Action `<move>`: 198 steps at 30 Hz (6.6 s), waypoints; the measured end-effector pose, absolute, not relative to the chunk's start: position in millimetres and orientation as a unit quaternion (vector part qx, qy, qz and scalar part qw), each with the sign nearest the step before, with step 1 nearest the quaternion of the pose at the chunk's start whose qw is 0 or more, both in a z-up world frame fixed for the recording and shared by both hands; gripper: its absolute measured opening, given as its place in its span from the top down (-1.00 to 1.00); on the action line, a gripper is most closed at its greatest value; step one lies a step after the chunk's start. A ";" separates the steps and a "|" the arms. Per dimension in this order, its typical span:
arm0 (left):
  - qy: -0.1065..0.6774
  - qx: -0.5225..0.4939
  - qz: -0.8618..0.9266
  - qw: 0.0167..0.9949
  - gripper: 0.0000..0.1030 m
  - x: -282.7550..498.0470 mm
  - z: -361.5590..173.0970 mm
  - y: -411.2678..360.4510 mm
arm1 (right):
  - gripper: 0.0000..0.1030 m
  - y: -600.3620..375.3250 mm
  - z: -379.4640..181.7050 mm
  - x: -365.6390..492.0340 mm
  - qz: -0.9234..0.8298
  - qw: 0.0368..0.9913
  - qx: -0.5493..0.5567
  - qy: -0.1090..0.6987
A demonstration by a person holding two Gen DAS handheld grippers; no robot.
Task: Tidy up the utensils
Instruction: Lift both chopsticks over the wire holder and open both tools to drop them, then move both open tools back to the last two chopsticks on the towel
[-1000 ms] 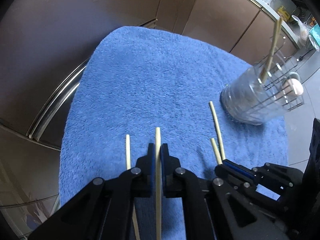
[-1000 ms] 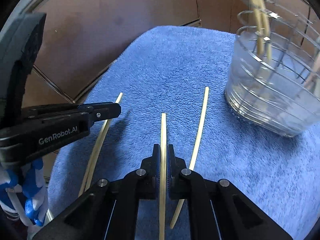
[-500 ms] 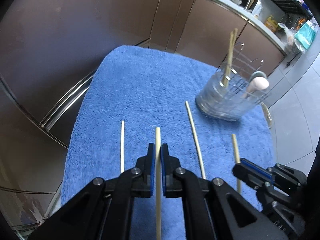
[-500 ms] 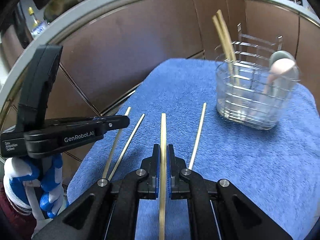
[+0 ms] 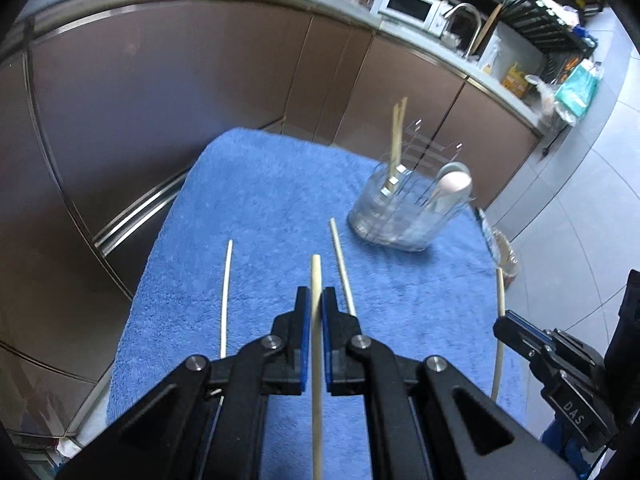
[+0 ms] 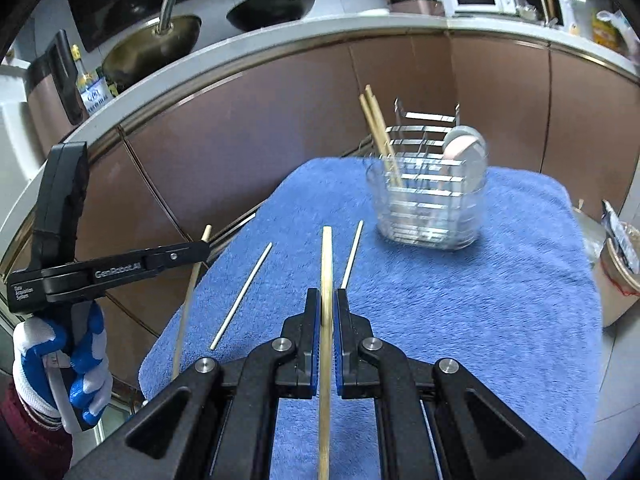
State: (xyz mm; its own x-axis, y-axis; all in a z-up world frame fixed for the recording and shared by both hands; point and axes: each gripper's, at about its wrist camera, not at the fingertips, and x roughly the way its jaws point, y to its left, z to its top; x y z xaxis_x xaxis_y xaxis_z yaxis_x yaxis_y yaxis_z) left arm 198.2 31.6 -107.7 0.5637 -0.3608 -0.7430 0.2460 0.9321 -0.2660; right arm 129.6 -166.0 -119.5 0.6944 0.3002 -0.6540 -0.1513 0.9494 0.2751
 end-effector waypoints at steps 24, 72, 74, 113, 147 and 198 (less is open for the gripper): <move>0.324 -0.073 -0.208 0.920 0.91 205.5 -35.9 -11.1 | 0.89 -191.1 -66.0 150.0 0.145 0.949 0.115 0.256; 0.102 -0.156 -0.186 0.965 0.90 368.4 -42.7 -90.5 | 0.89 -227.1 -73.4 321.6 0.082 0.989 0.113 0.045; 0.098 -0.156 -0.182 0.966 0.90 368.8 -47.3 -91.4 | 0.89 -223.7 -75.8 321.8 0.078 0.991 0.104 0.042; 0.129 -0.083 -0.128 0.980 0.52 229.9 -46.1 -40.3 | 0.58 -196.9 -70.7 200.1 0.054 0.991 0.043 0.118; 0.201 -0.066 -0.093 0.973 0.33 80.1 -34.8 28.2 | 0.58 -177.3 -68.9 53.5 0.089 0.974 0.076 0.195; 0.304 0.009 -0.060 0.951 0.31 144.4 -119.8 27.1 | 0.56 -152.3 -140.6 132.4 0.095 0.944 0.068 0.309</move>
